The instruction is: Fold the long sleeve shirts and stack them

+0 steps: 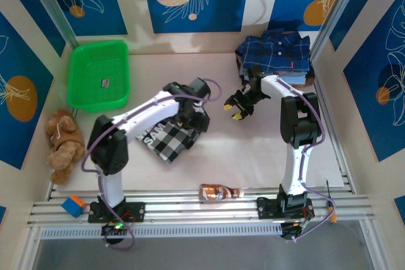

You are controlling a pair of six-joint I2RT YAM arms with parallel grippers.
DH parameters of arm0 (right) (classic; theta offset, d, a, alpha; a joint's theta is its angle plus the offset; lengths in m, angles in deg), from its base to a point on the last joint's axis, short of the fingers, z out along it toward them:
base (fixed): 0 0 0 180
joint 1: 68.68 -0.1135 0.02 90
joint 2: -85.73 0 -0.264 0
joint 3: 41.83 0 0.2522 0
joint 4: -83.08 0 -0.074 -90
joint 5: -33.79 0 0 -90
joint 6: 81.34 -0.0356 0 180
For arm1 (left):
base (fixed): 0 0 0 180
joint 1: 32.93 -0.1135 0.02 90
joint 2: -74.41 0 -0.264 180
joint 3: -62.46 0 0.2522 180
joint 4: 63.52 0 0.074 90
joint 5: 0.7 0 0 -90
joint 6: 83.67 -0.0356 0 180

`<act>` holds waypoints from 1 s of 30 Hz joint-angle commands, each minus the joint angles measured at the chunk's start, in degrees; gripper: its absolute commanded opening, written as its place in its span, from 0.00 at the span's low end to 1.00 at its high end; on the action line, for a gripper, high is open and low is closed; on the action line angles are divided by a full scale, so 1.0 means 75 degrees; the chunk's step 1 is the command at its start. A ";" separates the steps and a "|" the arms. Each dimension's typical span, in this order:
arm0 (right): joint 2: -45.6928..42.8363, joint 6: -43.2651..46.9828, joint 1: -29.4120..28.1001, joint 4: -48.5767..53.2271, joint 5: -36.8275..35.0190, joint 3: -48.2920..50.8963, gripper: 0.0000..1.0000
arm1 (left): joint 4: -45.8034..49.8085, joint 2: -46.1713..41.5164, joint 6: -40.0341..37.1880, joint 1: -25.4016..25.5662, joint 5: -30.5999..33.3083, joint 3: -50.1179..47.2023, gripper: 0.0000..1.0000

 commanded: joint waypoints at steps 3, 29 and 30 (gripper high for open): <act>-0.0165 0.0363 -0.0887 -0.0491 0.1009 0.0275 0.57 | -0.1317 -0.1590 0.1241 -0.1628 -0.1270 -0.1005 0.90; -0.2072 -0.0592 -0.3288 -0.3094 -0.0625 0.2628 0.88 | -0.3656 0.0887 0.2101 -0.2845 -0.2094 -0.2701 0.86; -0.2227 -0.0645 -0.3343 -0.3272 -0.0715 0.2760 0.92 | -0.3608 0.0930 0.2101 -0.2839 -0.2030 -0.2695 0.86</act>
